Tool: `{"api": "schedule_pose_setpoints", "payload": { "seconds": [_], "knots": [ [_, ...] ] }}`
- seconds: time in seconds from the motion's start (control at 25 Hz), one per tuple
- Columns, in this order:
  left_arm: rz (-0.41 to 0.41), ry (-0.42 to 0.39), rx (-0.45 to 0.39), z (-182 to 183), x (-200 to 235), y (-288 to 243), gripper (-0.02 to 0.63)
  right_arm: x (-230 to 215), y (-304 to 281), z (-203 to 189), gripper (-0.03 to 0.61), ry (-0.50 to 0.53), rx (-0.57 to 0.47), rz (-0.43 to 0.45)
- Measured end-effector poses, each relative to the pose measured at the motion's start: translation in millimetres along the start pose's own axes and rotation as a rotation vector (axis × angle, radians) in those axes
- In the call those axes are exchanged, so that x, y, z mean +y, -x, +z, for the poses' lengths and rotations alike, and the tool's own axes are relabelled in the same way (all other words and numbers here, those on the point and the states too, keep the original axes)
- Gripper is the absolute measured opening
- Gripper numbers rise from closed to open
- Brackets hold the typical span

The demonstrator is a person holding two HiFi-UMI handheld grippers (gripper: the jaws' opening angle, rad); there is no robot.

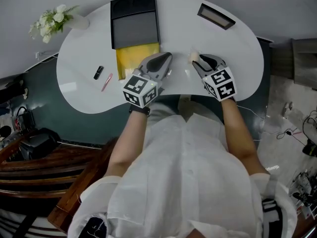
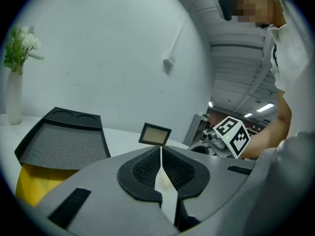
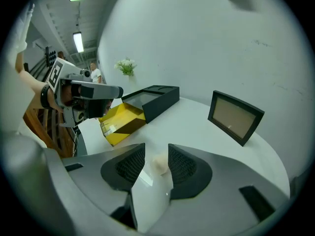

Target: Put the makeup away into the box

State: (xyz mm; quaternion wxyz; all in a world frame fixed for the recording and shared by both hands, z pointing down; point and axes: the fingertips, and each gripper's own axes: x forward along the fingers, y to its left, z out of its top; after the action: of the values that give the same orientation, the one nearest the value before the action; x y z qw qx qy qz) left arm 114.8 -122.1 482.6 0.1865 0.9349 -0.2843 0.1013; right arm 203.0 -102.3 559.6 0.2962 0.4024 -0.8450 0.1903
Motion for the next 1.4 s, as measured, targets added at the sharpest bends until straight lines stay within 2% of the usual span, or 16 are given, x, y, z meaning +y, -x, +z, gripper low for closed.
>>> {"api": "schedule_pose_setpoints", "payload": {
  "seconds": [0.4, 0.76, 1.16, 1.4],
  "knots": [
    [-0.012, 0.02, 0.001, -5, 11, 5, 0.025, 2, -34, -28, 0.129, 0.099, 0.191, -0.045],
    [-0.006, 0.039, -0.019, -4, 21, 17, 0.025, 3, -46, -37, 0.09, 0.179, 0.261, -0.082],
    [0.013, 0.053, -0.043, 4, 40, 40, 0.023, -4, -44, -28, 0.049, 0.152, 0.268, -0.151],
    [0.044, 0.05, -0.065, 13, 61, 66, 0.024, 1, -32, 16, 0.048, 0.123, 0.183, -0.193]
  ]
}}
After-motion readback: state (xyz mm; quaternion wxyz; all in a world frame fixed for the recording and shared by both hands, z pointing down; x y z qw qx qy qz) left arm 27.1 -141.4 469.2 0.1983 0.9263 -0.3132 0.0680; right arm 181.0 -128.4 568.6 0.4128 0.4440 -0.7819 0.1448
